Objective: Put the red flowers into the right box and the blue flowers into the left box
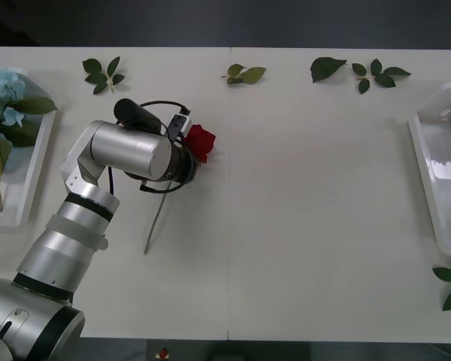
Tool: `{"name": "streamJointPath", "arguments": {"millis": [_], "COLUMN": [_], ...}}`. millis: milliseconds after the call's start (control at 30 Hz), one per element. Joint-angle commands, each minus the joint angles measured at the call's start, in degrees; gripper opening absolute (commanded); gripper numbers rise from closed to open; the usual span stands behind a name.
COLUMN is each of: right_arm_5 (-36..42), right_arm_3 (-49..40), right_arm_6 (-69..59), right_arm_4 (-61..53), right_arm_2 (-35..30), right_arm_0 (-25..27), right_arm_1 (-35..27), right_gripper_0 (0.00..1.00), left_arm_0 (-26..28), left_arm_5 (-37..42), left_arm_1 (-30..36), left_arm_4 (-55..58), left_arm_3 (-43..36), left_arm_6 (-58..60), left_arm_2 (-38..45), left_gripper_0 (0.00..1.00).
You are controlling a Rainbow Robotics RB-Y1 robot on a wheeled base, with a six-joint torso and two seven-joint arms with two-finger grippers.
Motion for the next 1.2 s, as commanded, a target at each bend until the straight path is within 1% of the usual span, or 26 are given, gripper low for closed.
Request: {"name": "streamJointPath", "arguments": {"millis": [33, 200, 300, 400, 433, 500, 600, 633, 700, 733, 800, 967, 1067, 1100, 1133, 1200], "right_arm_5": [3.86, 11.07, 16.43, 20.65, 23.19, 26.36, 31.54, 34.36, 36.82, 38.49, 40.16, 41.39, 41.39, 41.30, 41.04, 39.45], "right_arm_3": [-0.76, -3.58, -5.42, -7.09, -7.97, -9.03, -10.17, -10.26, -10.17, -10.17, -10.08, -11.31, -14.04, -15.53, -16.14, -19.57], "right_arm_6": [1.21, 7.45, 12.11, 15.18, 16.59, 18.17, 20.28, 21.51, 23.09, 24.41, 24.64, 24.64, 24.64, 24.64, 24.64, 24.64], "right_arm_4": [-0.93, -6.38, -12.98, -18.51, -20.89, -23.96, -28.44, -30.47, -31.96, -33.37, -35.30, -36.71, -36.71, -36.71, -36.71, -36.71], "right_arm_2": [-0.67, -0.67, -0.67, -0.67, -0.67, -0.67, -0.67, -0.67, -0.67, -0.76, -1.11, -7.52, -12.18, -14.64, -15.61, -18.86], "right_arm_0": [-3.32, -6.14, -8.42, -9.65, -10.09, -10.18, -10.18, -10.00, -9.83, -9.48, -8.69, -3.94, -0.16, 2.21, 3.09, 6.78], "right_arm_1": [-1.15, -2.11, -2.29, -2.11, -1.94, -1.50, -0.18, 0.96, 2.54, 4.39, 6.67, 12.92, 16.34, 18.28, 19.07, 21.35], "right_gripper_0": [1.00, 1.00, 1.00, 1.00, 1.00, 1.00, 1.00, 1.00, 1.00, 1.00, 1.00, 1.00, 1.00, 1.00, 1.00, 1.00], "left_arm_0": [-1.63, -1.63, -1.55, -1.46, -1.11, -0.23, 2.23, 3.90, 5.75, 7.51, 9.53, 13.92, 15.86, 16.56, 16.82, 17.44], "left_arm_5": [-0.64, 0.41, 3.75, 7.97, 10.08, 11.75, 12.19, 12.19, 12.19, 12.19, 12.19, 12.19, 12.19, 12.19, 12.19, 11.92], "left_arm_1": [0.54, 1.95, 4.06, 5.90, 6.87, 8.28, 11.09, 12.49, 13.37, 13.90, 14.08, 13.99, 13.20, 12.23, 11.70, 9.15], "left_arm_4": [0.79, 4.30, 9.05, 13.36, 15.90, 21.00, 31.02, 36.29, 40.95, 45.08, 50.01, 62.75, 68.20, 70.40, 71.01, 72.95], "left_arm_3": [-1.16, -4.24, -8.46, -12.76, -15.58, -18.56, -22.61, -24.80, -27.00, -29.20, -31.13, -33.51, -34.03, -33.94, -33.94, -33.94], "left_arm_6": [0.76, 1.12, 1.12, 1.20, 1.29, 1.38, 1.12, 0.76, 0.41, -0.47, -2.14, -6.79, -10.13, -11.89, -12.60, -15.32], "left_arm_2": [0.39, 1.71, 3.29, 4.87, 5.92, 7.77, 11.11, 12.87, 14.71, 16.65, 19.02, 24.21, 25.88, 26.49, 26.67, 27.46], "left_gripper_0": [0.00, 0.00, 0.00, 0.00, 0.00, 0.00, 0.00, 0.00, 0.00, 0.00, 0.00, 0.00, 0.00, 0.00, 0.00, 0.00]}}
